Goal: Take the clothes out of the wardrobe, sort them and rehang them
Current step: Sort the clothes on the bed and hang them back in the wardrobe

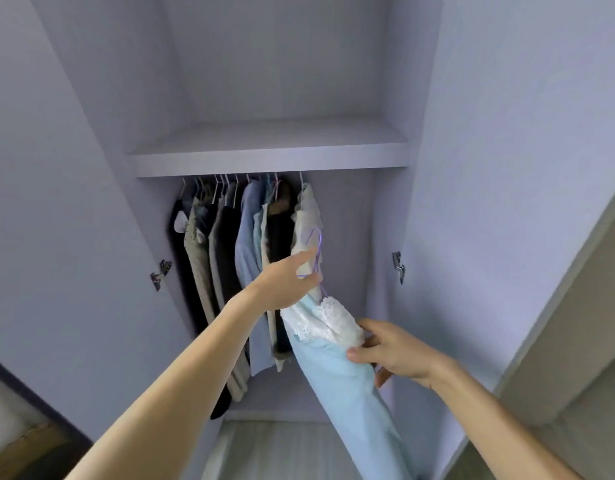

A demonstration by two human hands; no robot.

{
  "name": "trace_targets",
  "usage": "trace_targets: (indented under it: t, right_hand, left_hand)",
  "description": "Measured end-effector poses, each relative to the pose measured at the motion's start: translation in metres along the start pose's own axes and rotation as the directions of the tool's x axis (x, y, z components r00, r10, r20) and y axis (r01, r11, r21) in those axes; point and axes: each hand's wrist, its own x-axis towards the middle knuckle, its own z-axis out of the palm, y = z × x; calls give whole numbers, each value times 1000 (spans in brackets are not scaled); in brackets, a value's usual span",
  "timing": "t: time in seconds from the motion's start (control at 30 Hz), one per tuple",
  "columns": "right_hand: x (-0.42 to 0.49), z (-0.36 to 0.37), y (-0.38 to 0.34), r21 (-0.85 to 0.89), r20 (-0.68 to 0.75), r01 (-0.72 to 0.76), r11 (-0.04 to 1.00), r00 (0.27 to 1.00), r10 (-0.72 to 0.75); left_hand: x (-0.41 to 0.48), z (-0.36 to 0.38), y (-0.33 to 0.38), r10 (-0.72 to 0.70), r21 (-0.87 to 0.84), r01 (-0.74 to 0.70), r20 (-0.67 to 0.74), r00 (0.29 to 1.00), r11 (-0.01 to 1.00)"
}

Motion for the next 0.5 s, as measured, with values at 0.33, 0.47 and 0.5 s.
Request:
trace_targets:
  t: [0.33,0.47,0.5]
  right_hand:
    - [126,-32,-20,63,-410,-21,998,911,44]
    - [195,-60,-36,38,-472,-22,999,881,38]
    - [211,-67,-41,34,-481,-25,999,876,39]
  left_hand:
    - [52,-51,-65,-6,325,47,-128,992,945]
    - [88,-91,-87,-9,401,118,-263,965,908]
    - [98,-102,-91,-6,426,137,-293,956,894]
